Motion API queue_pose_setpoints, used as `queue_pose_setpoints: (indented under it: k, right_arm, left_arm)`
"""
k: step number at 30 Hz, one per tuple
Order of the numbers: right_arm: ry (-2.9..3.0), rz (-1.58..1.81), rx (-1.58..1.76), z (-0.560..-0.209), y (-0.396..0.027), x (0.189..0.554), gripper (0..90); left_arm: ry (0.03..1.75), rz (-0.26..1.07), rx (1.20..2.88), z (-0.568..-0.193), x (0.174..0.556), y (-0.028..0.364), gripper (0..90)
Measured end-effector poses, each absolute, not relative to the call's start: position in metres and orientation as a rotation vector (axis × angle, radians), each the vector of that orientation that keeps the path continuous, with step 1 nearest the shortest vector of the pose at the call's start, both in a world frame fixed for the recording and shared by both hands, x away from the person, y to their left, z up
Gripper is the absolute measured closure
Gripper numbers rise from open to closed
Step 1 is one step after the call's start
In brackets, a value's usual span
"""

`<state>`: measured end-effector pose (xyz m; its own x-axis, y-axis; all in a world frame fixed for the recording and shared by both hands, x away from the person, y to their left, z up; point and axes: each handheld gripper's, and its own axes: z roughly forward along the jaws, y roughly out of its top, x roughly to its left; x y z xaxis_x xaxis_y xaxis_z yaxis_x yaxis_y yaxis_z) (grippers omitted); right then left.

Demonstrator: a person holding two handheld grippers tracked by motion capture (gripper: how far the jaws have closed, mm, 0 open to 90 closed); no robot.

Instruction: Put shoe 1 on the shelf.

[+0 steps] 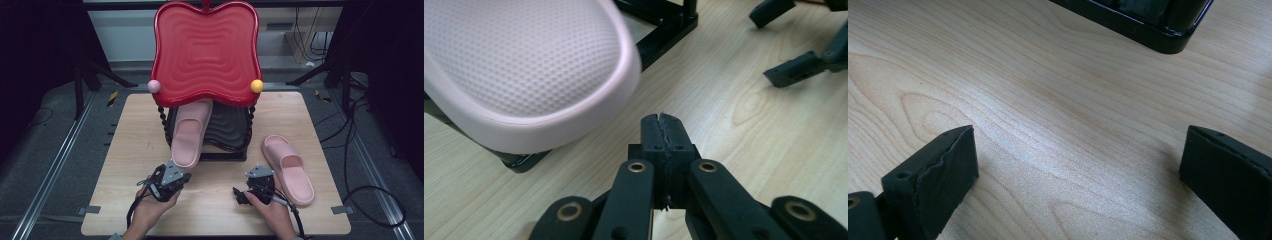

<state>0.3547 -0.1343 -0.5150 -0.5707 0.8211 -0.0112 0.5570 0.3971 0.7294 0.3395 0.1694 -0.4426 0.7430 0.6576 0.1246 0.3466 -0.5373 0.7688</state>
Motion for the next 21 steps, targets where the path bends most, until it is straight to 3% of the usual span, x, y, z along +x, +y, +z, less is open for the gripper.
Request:
queue_pose_setpoints:
  k: [21]
  right_arm:
    - [2.29,0.984,1.192,-0.515,-0.134,0.355,2.5]
  left_arm:
    - [0.829,0.481,2.079,-0.417,0.378,0.164,90.0]
